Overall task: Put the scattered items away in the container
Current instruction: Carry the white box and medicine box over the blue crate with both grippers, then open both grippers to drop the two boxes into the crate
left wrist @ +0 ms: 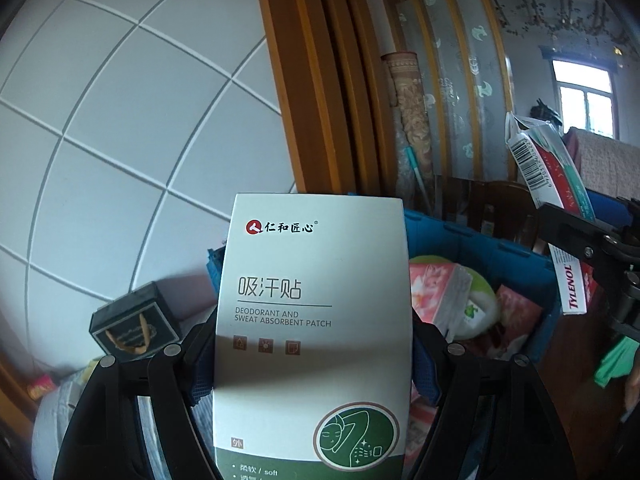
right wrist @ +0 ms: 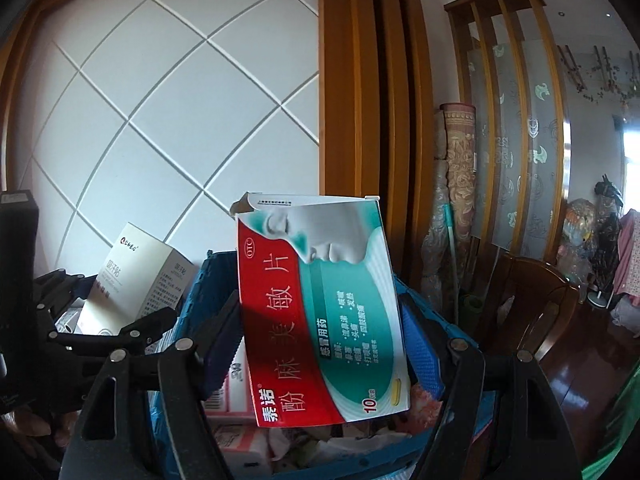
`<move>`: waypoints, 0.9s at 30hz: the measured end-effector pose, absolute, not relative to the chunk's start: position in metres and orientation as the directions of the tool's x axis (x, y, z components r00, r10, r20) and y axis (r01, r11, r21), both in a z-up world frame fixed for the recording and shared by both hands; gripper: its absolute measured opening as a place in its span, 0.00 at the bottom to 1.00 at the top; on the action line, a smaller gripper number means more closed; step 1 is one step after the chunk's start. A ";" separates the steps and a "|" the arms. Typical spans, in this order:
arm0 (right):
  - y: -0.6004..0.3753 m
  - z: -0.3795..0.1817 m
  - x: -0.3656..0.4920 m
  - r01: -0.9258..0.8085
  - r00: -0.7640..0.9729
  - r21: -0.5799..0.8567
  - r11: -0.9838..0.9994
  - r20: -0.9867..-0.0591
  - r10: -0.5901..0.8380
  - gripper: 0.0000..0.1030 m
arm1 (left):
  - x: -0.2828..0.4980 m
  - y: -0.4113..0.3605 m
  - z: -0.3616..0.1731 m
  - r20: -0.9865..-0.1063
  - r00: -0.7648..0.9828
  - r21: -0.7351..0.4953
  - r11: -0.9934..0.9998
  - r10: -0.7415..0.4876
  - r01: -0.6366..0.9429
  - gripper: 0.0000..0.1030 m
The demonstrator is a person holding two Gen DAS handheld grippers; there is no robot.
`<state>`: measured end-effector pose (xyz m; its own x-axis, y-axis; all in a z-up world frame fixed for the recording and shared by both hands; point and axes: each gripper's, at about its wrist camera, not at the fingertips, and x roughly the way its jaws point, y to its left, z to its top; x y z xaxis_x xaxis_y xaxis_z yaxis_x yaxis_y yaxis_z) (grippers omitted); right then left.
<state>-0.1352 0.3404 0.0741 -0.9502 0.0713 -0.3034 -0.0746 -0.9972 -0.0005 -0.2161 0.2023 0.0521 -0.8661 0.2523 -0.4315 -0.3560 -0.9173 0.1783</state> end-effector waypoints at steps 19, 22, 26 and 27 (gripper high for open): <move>0.385 0.094 -0.245 -0.014 -0.946 0.124 -0.992 -0.324 -0.028 0.77 | -0.294 0.235 0.064 -0.449 -0.881 0.225 -0.936 0.146 -0.270 0.89; 0.378 0.096 -0.246 0.000 -0.945 0.116 -0.993 -0.325 -0.038 0.80 | -0.292 0.227 0.064 -0.447 -0.883 0.215 -0.941 0.143 -0.261 0.90; 0.367 0.095 -0.241 0.027 -0.946 0.108 -0.994 -0.318 -0.060 0.80 | -0.286 0.218 0.064 -0.444 -0.886 0.204 -0.947 0.136 -0.248 0.90; 0.367 0.095 -0.241 0.035 -0.946 0.115 -0.993 -0.317 -0.070 0.80 | -0.284 0.215 0.063 -0.444 -0.886 0.201 -0.949 0.135 -0.245 0.90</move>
<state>-0.2411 0.3675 0.0947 -0.9459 -0.0704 -0.3168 0.0352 -0.9927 0.1152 -0.2844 0.2154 0.0635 -0.8859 0.1347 -0.4438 -0.2449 -0.9485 0.2009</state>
